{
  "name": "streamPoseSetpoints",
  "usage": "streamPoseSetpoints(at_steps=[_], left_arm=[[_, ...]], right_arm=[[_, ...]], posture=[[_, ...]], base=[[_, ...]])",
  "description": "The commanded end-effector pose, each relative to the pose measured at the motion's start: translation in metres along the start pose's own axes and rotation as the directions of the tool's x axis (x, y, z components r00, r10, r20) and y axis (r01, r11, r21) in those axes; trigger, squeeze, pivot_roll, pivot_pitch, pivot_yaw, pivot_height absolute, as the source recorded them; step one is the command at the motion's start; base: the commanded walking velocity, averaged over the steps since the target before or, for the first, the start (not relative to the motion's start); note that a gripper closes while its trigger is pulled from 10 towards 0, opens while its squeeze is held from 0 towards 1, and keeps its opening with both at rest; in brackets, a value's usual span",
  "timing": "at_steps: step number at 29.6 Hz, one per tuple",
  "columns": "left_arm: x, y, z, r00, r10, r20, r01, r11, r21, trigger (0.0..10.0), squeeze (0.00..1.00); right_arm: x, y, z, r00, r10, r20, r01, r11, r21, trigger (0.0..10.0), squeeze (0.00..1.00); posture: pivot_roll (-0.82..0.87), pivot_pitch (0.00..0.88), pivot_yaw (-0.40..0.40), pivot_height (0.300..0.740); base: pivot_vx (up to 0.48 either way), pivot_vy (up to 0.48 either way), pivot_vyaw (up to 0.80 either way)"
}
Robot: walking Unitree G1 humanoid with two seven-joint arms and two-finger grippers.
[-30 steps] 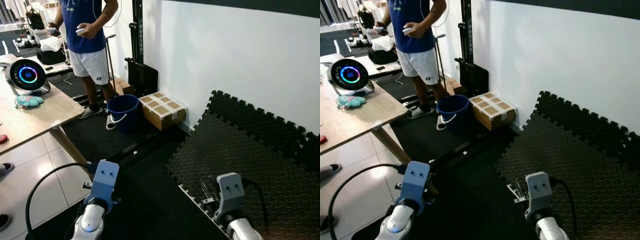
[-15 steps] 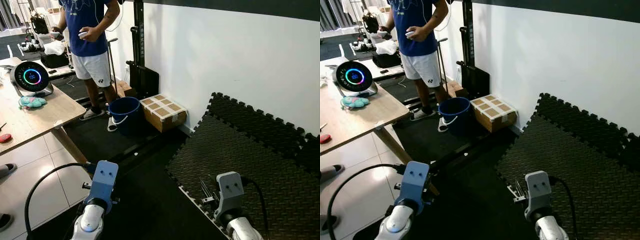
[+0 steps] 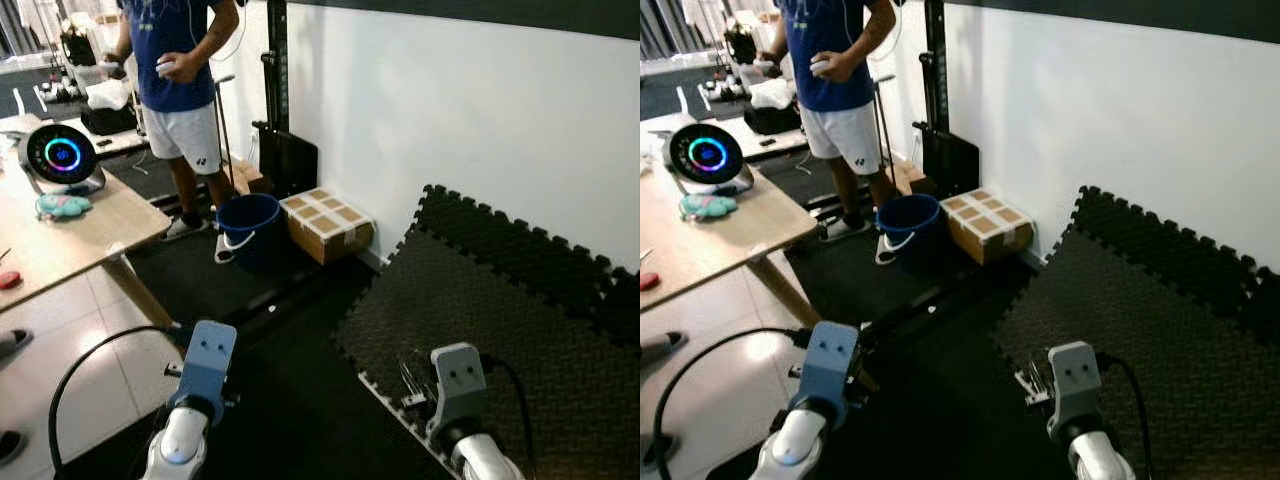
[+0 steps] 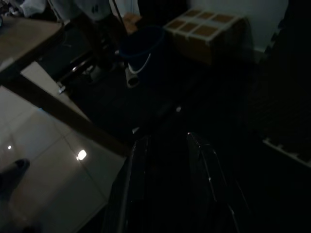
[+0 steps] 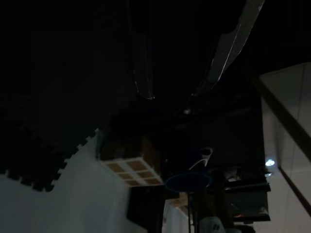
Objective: Hang keys on a hook
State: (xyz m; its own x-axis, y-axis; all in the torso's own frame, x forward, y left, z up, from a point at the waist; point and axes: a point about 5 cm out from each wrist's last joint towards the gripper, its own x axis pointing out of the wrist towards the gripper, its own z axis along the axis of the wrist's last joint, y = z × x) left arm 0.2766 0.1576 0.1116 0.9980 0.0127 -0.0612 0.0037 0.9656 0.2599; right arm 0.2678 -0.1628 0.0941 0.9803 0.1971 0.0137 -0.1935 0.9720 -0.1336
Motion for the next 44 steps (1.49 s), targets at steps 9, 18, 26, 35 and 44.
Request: streamPoseSetpoints(at_steps=[9, 18, 26, 35, 44], left_arm=[[-0.0017, 0.0010, -0.0055, 1.000, 0.007, -0.024, -0.007, 1.000, 0.018, 10.0, 0.00], [-0.0015, 0.0008, -0.0056, 1.000, 0.007, -0.025, -0.007, 1.000, 0.017, 10.0, 0.00], [-0.0015, 0.0011, -0.0057, 1.000, 0.006, -0.026, -0.006, 1.000, 0.018, 10.0, 0.00], [-0.0006, 0.0004, -0.0055, 1.000, 0.005, -0.024, -0.004, 1.000, 0.017, 10.0, 0.00], [0.0006, 0.0003, -0.0054, 1.000, 0.006, -0.023, -0.006, 1.000, 0.015, 10.0, 0.00]], right_arm=[[-0.0007, 0.0026, -0.0026, 1.000, 0.009, -0.007, -0.009, 1.000, -0.010, 10.0, 0.00], [0.0000, 0.0030, -0.0025, 1.000, 0.013, -0.006, -0.013, 1.000, -0.013, 10.0, 0.00], [0.0007, 0.0032, -0.0025, 1.000, 0.013, -0.005, -0.014, 1.000, -0.016, 10.0, 0.00], [0.0014, 0.0027, -0.0026, 1.000, 0.014, -0.003, -0.014, 1.000, -0.014, 10.0, 0.00], [0.0025, 0.0029, -0.0023, 1.000, 0.016, -0.002, -0.016, 1.000, -0.015, 10.0, 0.00]], posture=[[-0.02, 0.138, 0.046, 0.740], [-0.02, 0.136, 0.047, 0.740], [-0.02, 0.132, 0.046, 0.740], [-0.02, 0.128, 0.045, 0.740], [-0.02, 0.125, 0.044, 0.740]], base=[[0.397, 0.000, 0.00], [0.360, 0.000, 0.05], [0.337, 0.000, 0.46], [0.331, 0.000, 0.05], [0.326, 0.000, 0.00]])
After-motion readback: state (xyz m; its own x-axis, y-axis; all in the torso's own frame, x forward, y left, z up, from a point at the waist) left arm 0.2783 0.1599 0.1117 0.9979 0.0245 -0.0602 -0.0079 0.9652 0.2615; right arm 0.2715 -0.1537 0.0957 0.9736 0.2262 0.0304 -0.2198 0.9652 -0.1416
